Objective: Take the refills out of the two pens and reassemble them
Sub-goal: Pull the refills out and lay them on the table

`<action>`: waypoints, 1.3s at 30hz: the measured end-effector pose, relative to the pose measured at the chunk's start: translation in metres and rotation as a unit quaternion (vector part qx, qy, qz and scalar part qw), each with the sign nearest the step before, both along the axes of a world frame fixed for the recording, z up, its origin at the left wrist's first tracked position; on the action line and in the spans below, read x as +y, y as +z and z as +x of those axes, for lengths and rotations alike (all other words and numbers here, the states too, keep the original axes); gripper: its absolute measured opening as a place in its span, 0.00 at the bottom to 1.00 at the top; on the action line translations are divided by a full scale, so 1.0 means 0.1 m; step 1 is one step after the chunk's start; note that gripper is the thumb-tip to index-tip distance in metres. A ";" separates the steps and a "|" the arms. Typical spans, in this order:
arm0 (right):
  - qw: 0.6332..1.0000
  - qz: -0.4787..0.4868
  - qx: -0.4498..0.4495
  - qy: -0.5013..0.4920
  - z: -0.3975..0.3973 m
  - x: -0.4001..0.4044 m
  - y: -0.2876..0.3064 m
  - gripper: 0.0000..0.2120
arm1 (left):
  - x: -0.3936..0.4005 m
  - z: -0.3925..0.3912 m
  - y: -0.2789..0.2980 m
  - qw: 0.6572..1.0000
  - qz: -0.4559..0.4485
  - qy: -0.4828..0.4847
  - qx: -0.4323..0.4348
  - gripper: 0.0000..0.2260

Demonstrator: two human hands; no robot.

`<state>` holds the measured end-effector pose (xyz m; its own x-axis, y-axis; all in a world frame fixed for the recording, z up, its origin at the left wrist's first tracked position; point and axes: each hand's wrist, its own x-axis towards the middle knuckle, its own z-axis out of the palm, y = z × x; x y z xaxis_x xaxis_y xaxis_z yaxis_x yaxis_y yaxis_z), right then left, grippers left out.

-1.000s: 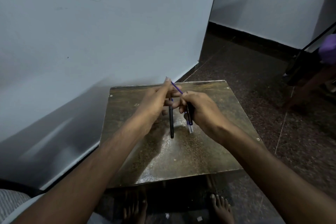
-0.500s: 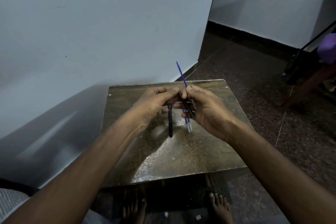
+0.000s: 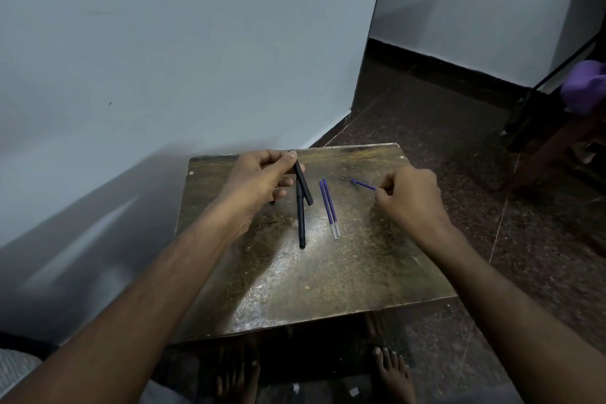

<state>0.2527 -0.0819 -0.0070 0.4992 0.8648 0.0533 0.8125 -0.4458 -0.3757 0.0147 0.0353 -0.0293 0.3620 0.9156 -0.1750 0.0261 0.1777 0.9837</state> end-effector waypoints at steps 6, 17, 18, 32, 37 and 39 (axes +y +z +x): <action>0.994 -0.070 -0.081 0.013 -0.04 -0.01 -0.04 0.09 | -0.03 0.02 -0.03 1.000 0.018 -0.011 0.015 0.10; 0.993 -0.085 -0.082 0.020 0.00 0.05 -0.08 0.13 | -0.06 0.02 -0.03 0.999 0.029 -0.017 0.043 0.11; 0.993 -0.084 -0.079 0.023 0.00 0.06 -0.08 0.13 | -0.06 0.03 -0.02 0.998 0.029 -0.017 0.043 0.10; 0.994 -0.022 0.034 0.104 -0.28 0.26 -0.07 0.11 | -0.10 0.03 0.02 0.996 0.052 -0.021 0.069 0.09; 0.994 -0.031 0.055 0.093 -0.31 0.26 -0.06 0.12 | -0.08 0.01 0.01 0.995 0.057 -0.021 0.075 0.09; 0.994 -0.036 0.053 0.093 -0.34 0.26 -0.06 0.13 | -0.07 0.01 0.00 0.996 0.055 -0.019 0.074 0.10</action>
